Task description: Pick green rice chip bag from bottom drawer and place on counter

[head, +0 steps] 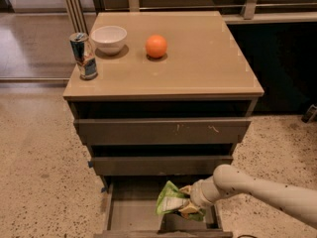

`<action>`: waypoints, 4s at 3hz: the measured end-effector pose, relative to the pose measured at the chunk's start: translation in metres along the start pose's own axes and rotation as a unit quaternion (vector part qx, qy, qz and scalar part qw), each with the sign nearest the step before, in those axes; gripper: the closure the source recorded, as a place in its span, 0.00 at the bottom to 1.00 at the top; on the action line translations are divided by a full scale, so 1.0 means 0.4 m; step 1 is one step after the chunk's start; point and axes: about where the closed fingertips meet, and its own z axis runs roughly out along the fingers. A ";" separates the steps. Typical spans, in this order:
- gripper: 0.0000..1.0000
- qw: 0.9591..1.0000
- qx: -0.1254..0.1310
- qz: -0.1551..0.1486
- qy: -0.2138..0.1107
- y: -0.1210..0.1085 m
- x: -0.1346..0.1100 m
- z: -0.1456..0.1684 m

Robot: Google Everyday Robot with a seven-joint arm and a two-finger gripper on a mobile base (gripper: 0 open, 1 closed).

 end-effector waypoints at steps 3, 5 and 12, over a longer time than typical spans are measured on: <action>1.00 1.000 -0.011 -0.023 0.008 0.062 -0.124 -0.121; 1.00 0.997 -0.001 -0.063 0.046 0.171 -0.510 -0.496; 1.00 0.995 0.077 -0.070 0.005 -0.031 -0.913 -0.941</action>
Offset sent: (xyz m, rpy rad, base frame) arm -0.0043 0.0011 0.0384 -0.0247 -0.0183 0.0385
